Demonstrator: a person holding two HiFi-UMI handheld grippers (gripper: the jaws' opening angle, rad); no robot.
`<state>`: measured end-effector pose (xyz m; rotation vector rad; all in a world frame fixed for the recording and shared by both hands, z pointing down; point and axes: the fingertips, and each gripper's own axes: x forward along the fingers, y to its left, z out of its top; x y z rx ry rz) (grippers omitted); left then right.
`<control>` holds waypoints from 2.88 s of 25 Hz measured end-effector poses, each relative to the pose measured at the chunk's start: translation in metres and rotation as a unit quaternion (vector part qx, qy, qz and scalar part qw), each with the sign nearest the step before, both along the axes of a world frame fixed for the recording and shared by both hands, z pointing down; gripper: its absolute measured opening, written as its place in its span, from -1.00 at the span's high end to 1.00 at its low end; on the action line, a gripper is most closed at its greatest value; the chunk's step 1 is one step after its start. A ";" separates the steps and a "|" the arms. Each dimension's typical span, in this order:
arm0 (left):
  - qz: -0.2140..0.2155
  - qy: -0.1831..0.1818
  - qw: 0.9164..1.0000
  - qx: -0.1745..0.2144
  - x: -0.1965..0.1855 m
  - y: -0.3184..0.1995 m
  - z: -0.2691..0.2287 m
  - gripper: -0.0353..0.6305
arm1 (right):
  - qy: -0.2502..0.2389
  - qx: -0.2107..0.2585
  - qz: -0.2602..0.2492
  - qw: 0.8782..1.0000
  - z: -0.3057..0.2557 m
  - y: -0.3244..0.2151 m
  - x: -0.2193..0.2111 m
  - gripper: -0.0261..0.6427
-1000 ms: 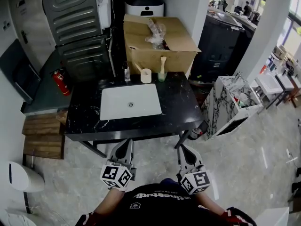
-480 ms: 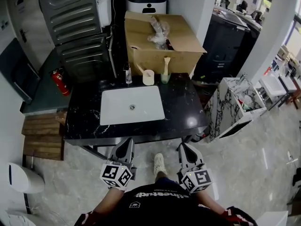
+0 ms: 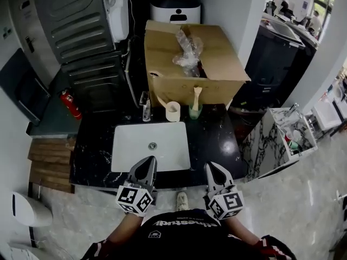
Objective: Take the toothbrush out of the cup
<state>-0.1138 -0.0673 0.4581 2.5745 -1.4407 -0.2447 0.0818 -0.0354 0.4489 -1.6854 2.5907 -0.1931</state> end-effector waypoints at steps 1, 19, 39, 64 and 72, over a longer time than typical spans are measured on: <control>0.004 0.000 1.000 -0.001 0.007 -0.015 -0.001 0.85 | 0.002 0.002 -0.007 1.000 -0.002 -0.016 0.002 0.82; 0.015 -0.002 1.000 0.007 0.047 -0.143 -0.004 0.85 | 0.003 -0.001 -0.003 1.000 -0.001 -0.147 0.026 0.82; -0.001 0.010 1.000 -0.004 0.031 -0.166 0.008 0.85 | 0.031 -0.011 0.007 0.999 0.034 -0.219 0.012 0.38; -0.034 0.001 0.999 -0.021 0.015 -0.164 0.022 0.85 | 0.112 -0.076 0.071 0.988 0.112 -0.395 0.036 0.40; -0.036 0.000 0.999 -0.025 0.018 -0.163 0.026 0.85 | 0.137 -0.074 0.074 0.985 0.112 -0.400 0.036 0.80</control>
